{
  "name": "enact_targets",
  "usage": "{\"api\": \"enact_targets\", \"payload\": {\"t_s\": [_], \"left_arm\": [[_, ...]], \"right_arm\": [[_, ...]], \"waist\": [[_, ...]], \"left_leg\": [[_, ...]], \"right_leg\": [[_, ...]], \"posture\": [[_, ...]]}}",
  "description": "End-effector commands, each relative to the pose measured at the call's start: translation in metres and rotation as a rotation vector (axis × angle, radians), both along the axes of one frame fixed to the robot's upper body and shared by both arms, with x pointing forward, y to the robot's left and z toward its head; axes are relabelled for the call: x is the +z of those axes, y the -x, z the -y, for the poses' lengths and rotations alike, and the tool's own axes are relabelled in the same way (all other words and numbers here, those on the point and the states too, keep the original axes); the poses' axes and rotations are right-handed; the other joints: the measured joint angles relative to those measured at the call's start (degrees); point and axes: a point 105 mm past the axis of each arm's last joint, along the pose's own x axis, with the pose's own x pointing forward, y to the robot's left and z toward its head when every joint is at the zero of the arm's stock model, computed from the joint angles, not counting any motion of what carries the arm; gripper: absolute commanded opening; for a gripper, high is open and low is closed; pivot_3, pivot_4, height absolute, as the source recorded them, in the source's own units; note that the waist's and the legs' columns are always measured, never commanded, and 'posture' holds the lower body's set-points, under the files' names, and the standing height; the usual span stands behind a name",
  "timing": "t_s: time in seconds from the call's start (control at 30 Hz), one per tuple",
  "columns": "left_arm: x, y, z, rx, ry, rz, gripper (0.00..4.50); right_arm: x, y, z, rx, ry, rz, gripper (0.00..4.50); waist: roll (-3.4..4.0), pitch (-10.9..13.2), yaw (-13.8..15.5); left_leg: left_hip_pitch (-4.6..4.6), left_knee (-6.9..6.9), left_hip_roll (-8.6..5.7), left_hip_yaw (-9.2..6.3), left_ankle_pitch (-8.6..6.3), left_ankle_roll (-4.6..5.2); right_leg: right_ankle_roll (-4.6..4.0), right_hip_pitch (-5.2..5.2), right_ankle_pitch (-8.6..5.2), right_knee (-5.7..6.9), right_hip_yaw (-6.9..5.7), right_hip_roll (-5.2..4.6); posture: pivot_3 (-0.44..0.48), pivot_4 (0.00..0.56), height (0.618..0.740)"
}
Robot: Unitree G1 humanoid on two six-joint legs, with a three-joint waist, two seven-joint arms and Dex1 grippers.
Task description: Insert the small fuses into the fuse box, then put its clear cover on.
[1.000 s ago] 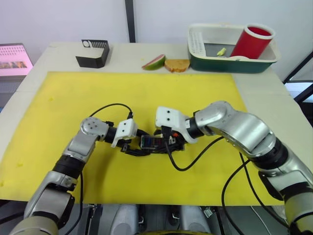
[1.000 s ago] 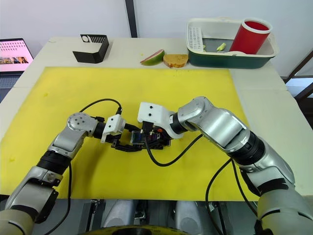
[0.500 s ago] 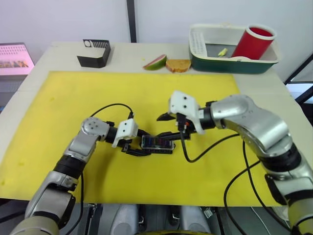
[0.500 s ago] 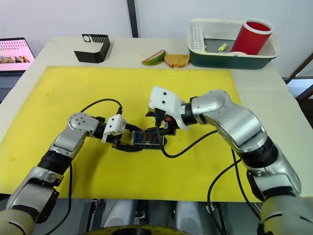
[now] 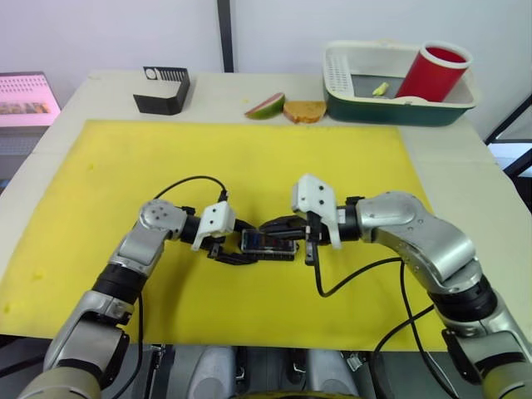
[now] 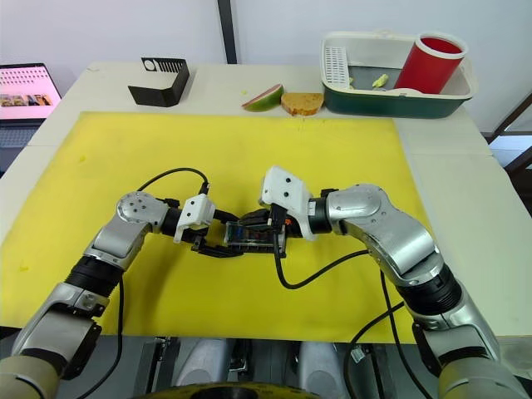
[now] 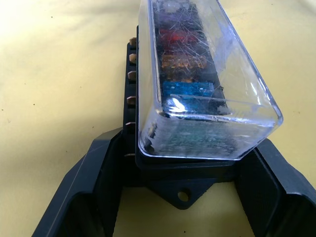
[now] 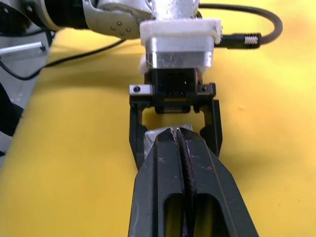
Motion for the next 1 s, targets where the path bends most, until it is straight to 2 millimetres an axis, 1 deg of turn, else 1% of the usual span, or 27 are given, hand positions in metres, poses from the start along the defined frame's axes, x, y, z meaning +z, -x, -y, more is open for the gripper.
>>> {"api": "enact_targets", "payload": {"t_s": [0.03, 0.1, 0.13, 0.2, 0.27, 0.33, 0.5, 0.6, 0.67, 0.73, 0.87, 1.0], "left_arm": [[-0.002, 0.002, 0.000, -0.003, -0.014, 0.002, 2.64], [-0.002, 0.002, 0.000, -0.003, -0.014, 0.003, 2.64], [-0.002, 0.002, 0.000, -0.004, -0.013, 0.003, 2.64], [-0.002, 0.003, 0.000, -0.006, -0.013, 0.002, 2.64], [-0.003, 0.004, 0.001, -0.008, -0.013, 0.002, 2.64], [-0.003, 0.004, 0.001, -0.011, -0.015, 0.003, 2.64], [-0.003, 0.004, 0.001, -0.013, -0.020, 0.009, 2.64], [-0.003, 0.003, 0.000, -0.010, -0.021, 0.012, 2.64], [-0.003, 0.003, 0.000, -0.009, -0.022, 0.014, 2.64], [-0.003, 0.003, 0.000, -0.006, -0.023, 0.016, 2.64], [-0.002, 0.001, -0.004, 0.009, -0.033, 0.017, 2.64], [-0.004, -0.001, -0.008, 0.026, -0.069, 0.024, 2.64]], "right_arm": [[0.008, 0.002, 0.000, 0.007, -0.040, 0.025, 0.09], [0.003, 0.001, 0.000, 0.001, -0.045, 0.005, 0.09], [-0.003, -0.001, 0.000, -0.008, -0.039, -0.012, 0.09], [-0.035, -0.015, 0.005, -0.080, 0.063, -0.052, 0.09], [-0.063, -0.025, 0.012, -0.132, 0.169, -0.064, 0.09], [-0.071, -0.024, 0.013, -0.128, 0.188, -0.087, 0.09], [-0.074, -0.021, 0.015, -0.117, 0.201, -0.110, 0.09], [-0.074, -0.017, 0.015, -0.095, 0.206, -0.116, 0.09], [-0.070, -0.016, 0.013, -0.089, 0.186, -0.109, 0.09], [-0.058, -0.017, 0.011, -0.082, 0.141, -0.084, 0.09], [-0.027, -0.020, 0.011, -0.083, 0.032, -0.044, 0.09], [-0.005, -0.018, 0.018, -0.079, -0.003, -0.028, 0.09]], "waist": [[0.00, 0.0, 0.0], [0.00, 0.0, 0.0], [0.00, 0.0, 0.0], [-0.01, 0.0, 0.0], [0.02, 0.0, -0.1], [0.03, -0.2, -0.1], [-0.01, -0.2, -0.2], [-0.01, -0.2, -0.1], [-0.01, -0.2, -0.1], [-0.02, -0.2, -0.1], [-0.02, -0.2, -0.1], [-0.02, -0.2, -0.1]], "left_leg": [[0.00, 0.00, 0.00, 0.00, 0.00, 0.00], [0.00, 0.00, 0.00, 0.00, 0.00, 0.00], [0.00, 0.00, 0.00, 0.00, 0.00, 0.00], [0.01, 0.01, 0.00, 0.01, 0.00, 0.00], [0.03, 0.01, 0.00, 0.00, 0.00, 0.00], [0.07, 0.01, 0.00, 0.00, -0.01, 0.01], [0.29, 0.01, 0.03, -0.02, -0.02, 0.04], [0.29, 0.01, 0.03, -0.03, -0.03, 0.04], [0.29, 0.01, 0.03, -0.03, -0.03, 0.04], [0.29, 0.01, 0.03, -0.03, -0.03, 0.04], [0.28, 0.01, 0.03, -0.03, -0.03, 0.04], [0.22, 0.01, 0.03, -0.03, -0.03, 0.05]], "right_leg": [[0.00, 0.00, 0.00, 0.00, 0.00, 0.00], [0.00, 0.01, 0.00, 0.00, 0.00, 0.00], [0.00, 0.01, 0.00, 0.00, 0.00, 0.00], [0.00, 0.02, 0.00, 0.00, 0.00, 0.00], [0.00, 0.05, 0.00, 0.00, 0.00, 0.01], [0.01, 0.08, -0.01, 0.00, 0.00, 0.02], [0.01, 0.33, -0.01, -0.04, 0.00, 0.03], [0.01, 0.34, -0.01, -0.04, 0.00, 0.02], [0.01, 0.34, -0.01, -0.04, 0.00, 0.02], [0.01, 0.34, -0.01, -0.04, 0.00, 0.02], [0.01, 0.33, -0.01, -0.04, 0.00, 0.02], [0.01, 0.28, -0.01, -0.04, 0.00, 0.01]], "posture": [[0.000, 0.150, 0.740], [0.000, 0.150, 0.740], [0.000, 0.150, 0.740], [0.000, 0.150, 0.740], [0.000, 0.150, 0.740], [0.000, 0.150, 0.740], [0.000, 0.150, 0.740], [0.000, 0.150, 0.740], [0.000, 0.150, 0.740], [0.000, 0.150, 0.740], [0.000, 0.150, 0.740], [0.000, 0.150, 0.740]]}}
